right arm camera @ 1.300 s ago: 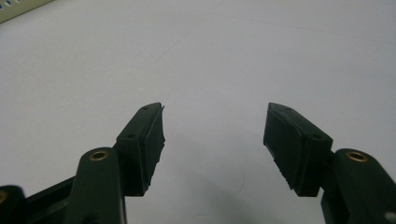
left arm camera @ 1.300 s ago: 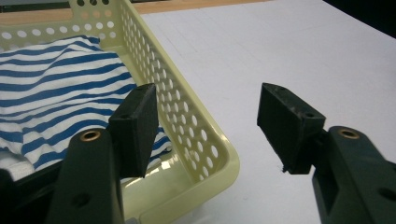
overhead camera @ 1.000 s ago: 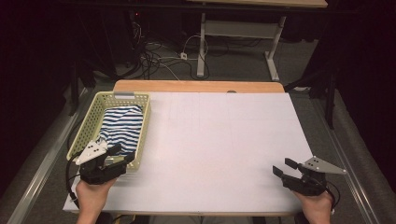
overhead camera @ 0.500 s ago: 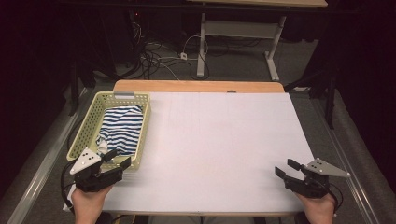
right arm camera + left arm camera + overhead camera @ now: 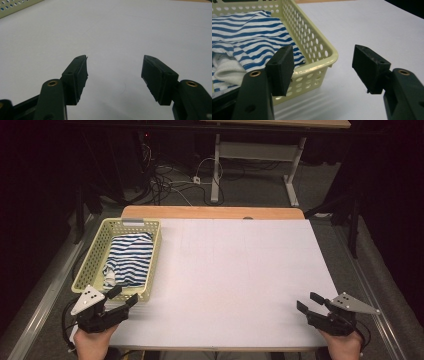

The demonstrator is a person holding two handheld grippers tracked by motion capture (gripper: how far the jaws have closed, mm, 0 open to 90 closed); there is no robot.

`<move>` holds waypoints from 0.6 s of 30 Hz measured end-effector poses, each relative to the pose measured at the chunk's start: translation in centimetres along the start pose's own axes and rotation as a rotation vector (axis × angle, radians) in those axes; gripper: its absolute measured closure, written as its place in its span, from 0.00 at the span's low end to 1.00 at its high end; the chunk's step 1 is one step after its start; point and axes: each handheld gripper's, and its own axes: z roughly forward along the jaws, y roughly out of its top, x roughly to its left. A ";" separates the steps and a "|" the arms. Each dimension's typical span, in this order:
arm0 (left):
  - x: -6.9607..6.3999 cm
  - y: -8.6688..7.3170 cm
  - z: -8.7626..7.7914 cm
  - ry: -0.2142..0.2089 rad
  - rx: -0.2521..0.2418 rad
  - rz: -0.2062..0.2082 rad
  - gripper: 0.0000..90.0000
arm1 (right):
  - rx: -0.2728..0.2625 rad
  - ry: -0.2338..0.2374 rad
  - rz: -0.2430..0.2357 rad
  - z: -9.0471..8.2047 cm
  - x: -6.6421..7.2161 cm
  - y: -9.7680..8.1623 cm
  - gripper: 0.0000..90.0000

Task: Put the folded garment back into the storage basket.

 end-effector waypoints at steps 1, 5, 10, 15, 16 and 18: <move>0.0 -0.1 -0.1 0.003 -0.004 -0.003 0.37 | -0.001 -0.001 0.000 0.0 0.0 0.0 0.43; 0.0 -0.4 -0.3 0.011 -0.007 0.000 0.37 | -0.002 -0.001 -0.001 0.0 0.0 0.0 0.43; -0.1 -0.7 -0.4 0.016 -0.008 0.003 0.37 | -0.003 -0.001 0.001 0.0 0.0 0.0 0.43; 0.1 -0.9 -0.5 0.021 -0.010 -0.003 0.37 | -0.003 -0.003 0.004 0.0 -0.1 0.0 0.43; 0.2 -0.9 -0.5 0.021 -0.008 -0.006 0.37 | -0.003 -0.002 0.005 0.0 -0.1 0.0 0.43; 0.3 -0.9 -0.4 0.021 -0.008 -0.010 0.37 | -0.003 -0.002 0.006 0.0 -0.1 0.0 0.43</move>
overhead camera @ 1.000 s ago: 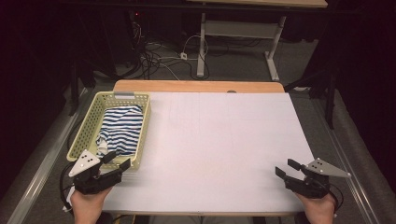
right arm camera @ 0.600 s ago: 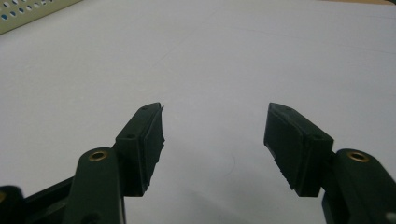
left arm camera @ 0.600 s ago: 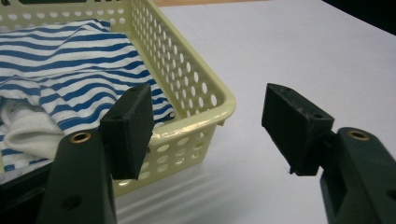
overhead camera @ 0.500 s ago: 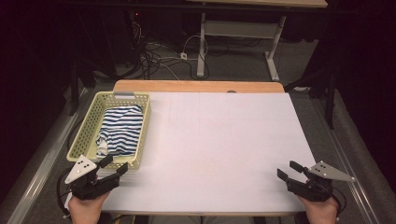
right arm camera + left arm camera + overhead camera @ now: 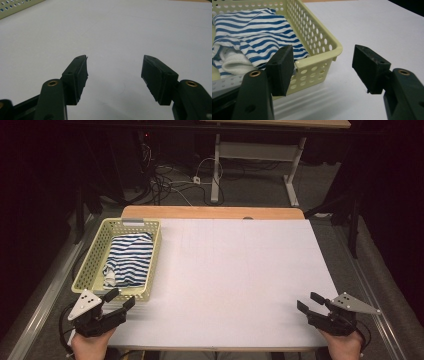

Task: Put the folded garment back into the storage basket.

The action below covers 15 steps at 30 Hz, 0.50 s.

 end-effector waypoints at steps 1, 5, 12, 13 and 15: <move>0.1 -0.1 0.1 0.003 0.002 -0.005 0.37 | 0.000 0.000 0.002 0.0 0.0 0.0 0.43; 0.4 -0.2 0.0 0.007 -0.001 -0.012 0.37 | -0.003 -0.001 -0.001 0.0 0.0 0.0 0.43; 0.3 -0.4 -0.1 0.009 -0.001 -0.021 0.37 | -0.004 0.000 0.001 -0.1 0.0 0.0 0.43; 0.3 -0.5 -0.1 0.007 0.005 -0.017 0.37 | -0.005 -0.001 0.000 -0.1 0.0 0.0 0.43; 0.3 -0.5 -0.2 0.004 0.008 -0.021 0.37 | -0.007 -0.002 0.000 -0.1 0.0 0.0 0.43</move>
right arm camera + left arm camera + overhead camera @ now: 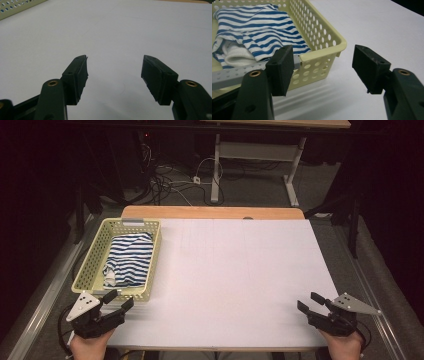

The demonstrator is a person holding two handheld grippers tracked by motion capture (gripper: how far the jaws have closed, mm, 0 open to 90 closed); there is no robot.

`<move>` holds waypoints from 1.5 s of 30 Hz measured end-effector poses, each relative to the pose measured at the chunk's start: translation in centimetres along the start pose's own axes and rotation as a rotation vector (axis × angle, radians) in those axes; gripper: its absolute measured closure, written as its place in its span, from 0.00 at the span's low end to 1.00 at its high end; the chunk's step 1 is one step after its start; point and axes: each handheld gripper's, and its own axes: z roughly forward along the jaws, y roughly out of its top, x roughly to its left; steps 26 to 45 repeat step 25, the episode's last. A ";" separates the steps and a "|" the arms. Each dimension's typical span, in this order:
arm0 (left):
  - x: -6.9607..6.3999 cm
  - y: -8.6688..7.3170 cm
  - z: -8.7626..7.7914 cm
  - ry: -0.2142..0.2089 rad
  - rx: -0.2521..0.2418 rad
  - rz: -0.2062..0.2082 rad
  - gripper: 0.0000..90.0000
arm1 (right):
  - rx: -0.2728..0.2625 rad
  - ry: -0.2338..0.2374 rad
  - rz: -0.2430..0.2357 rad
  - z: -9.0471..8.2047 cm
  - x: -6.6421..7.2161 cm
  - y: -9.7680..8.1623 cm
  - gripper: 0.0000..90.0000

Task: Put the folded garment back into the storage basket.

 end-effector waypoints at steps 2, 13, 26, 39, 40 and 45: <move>0.0 -0.1 -0.1 -0.001 -0.002 -0.007 0.37 | -0.001 -0.001 0.000 0.0 0.0 0.0 0.43; -0.2 -0.2 -0.2 -0.001 -0.001 -0.007 0.37 | 0.000 -0.003 0.005 0.0 0.0 0.0 0.43; -0.3 -0.2 -0.3 -0.009 -0.004 -0.008 0.37 | 0.001 -0.003 0.007 0.0 0.0 0.0 0.44; -0.3 -0.2 -0.3 -0.009 -0.004 -0.008 0.37 | 0.001 -0.003 0.007 0.0 0.0 0.0 0.44; -0.3 -0.2 -0.3 -0.009 -0.004 -0.008 0.37 | 0.001 -0.003 0.007 0.0 0.0 0.0 0.44; -0.3 -0.2 -0.3 -0.009 -0.004 -0.008 0.37 | 0.001 -0.003 0.007 0.0 0.0 0.0 0.44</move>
